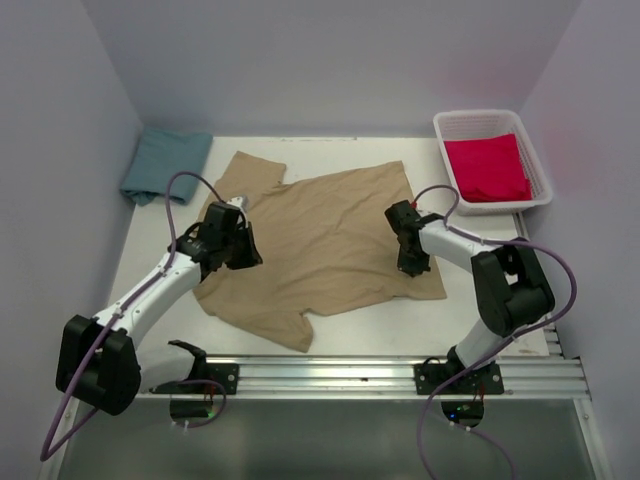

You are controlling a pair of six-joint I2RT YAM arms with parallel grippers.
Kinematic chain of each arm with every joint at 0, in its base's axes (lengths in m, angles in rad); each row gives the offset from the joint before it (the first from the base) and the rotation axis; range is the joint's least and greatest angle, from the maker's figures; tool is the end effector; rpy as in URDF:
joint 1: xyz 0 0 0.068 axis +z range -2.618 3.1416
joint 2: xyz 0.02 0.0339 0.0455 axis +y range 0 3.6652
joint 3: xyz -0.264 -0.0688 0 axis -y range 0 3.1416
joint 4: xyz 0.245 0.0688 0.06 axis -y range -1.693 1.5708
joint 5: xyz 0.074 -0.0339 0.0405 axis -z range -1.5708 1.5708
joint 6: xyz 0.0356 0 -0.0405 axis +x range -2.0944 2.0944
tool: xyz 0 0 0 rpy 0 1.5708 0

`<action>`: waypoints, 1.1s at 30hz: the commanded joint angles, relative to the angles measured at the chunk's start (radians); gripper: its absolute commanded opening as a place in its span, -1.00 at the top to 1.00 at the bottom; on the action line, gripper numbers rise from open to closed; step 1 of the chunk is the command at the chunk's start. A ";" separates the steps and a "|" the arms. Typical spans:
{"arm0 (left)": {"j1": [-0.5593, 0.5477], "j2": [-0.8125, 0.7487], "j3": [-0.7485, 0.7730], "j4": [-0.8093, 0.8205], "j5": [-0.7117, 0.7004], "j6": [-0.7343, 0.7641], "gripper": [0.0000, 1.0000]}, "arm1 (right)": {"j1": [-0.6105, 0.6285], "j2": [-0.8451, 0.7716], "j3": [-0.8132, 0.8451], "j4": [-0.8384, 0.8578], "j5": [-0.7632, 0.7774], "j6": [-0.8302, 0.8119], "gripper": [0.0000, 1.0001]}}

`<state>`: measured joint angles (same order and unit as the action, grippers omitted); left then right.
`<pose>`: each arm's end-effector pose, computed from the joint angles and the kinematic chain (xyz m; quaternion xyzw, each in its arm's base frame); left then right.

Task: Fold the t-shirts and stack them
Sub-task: Flatten out the tshirt

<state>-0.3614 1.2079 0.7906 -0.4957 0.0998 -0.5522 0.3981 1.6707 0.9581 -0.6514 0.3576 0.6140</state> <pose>0.2246 -0.0887 0.2293 -0.0740 0.9425 -0.1847 0.2687 0.2749 0.1021 0.1563 0.1237 0.9711 -0.1055 0.1746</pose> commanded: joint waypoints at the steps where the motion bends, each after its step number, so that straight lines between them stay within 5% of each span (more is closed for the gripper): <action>1: -0.004 -0.044 0.035 -0.026 0.035 0.025 1.00 | 0.005 0.014 -0.093 -0.221 0.024 0.134 1.00; 12: 0.002 -0.110 0.001 -0.076 0.070 0.043 1.00 | 0.104 0.014 -0.128 -0.310 -0.031 0.250 1.00; 22: 0.009 -0.140 -0.022 -0.101 0.071 0.035 1.00 | 0.130 -0.222 -0.223 -0.343 -0.082 0.297 1.00; 29: 0.009 -0.064 0.126 -0.047 -0.056 0.023 1.00 | 0.128 -0.151 0.149 -0.287 0.069 0.096 1.00; 33: 0.025 0.019 0.240 0.100 -0.146 0.034 0.81 | 0.130 -0.048 0.368 -0.261 0.167 0.009 1.00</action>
<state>-0.3576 1.1896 0.9226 -0.5579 0.0540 -0.5301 0.5236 1.5837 1.2095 -0.9531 0.4065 0.7158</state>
